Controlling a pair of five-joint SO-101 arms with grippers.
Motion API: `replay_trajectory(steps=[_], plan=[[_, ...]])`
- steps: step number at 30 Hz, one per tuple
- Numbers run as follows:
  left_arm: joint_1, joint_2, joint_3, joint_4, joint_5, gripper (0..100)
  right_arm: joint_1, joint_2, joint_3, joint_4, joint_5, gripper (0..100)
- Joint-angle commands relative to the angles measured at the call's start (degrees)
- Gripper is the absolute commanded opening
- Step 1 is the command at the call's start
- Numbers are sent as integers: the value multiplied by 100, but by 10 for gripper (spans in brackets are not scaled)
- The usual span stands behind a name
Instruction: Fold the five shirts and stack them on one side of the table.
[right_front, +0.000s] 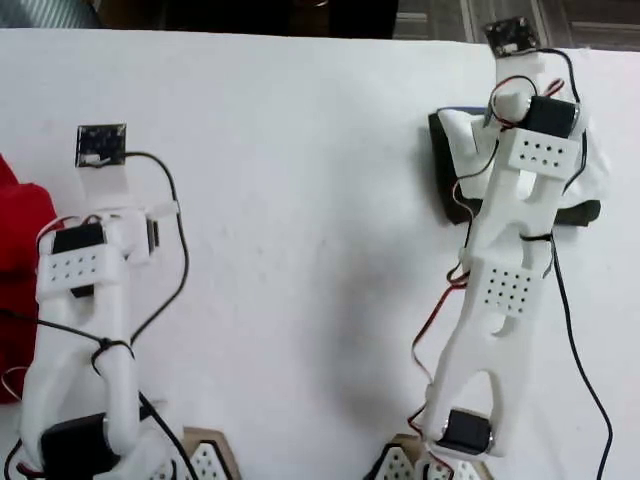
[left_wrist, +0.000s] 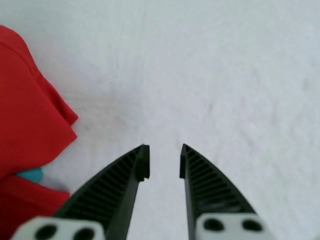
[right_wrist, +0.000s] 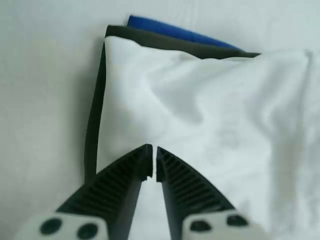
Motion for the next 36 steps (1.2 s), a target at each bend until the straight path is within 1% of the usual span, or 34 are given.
replay_trajectory(steps=[1,6,10,13,17,22,25,28,31,33,36], plan=[[-35,-237,-66,-79,-53,124,101,-171,-62,171,193,19],[-35,-237,-57,-79,-53,124,154,-233,897,171,563,19],[-35,-237,-66,-79,-53,124,180,-198,1609,163,598,19],[-35,-237,-66,-79,-53,124,180,-242,1679,154,598,19],[-35,-229,-48,-79,-35,124,145,-462,1108,145,580,19],[-35,-229,-40,-79,-44,124,259,-673,-255,-4,536,19],[-35,-237,-31,-70,-53,124,541,-629,-70,-884,273,19],[-35,-237,-31,-35,-53,124,857,-268,440,-2325,62,19],[-35,-237,-31,-26,-53,124,1007,295,747,-3670,35,19],[-35,-237,-31,-26,-53,124,1033,646,765,-4233,35,19],[-35,-237,-48,44,-53,124,1024,1077,765,-4690,35,19]])
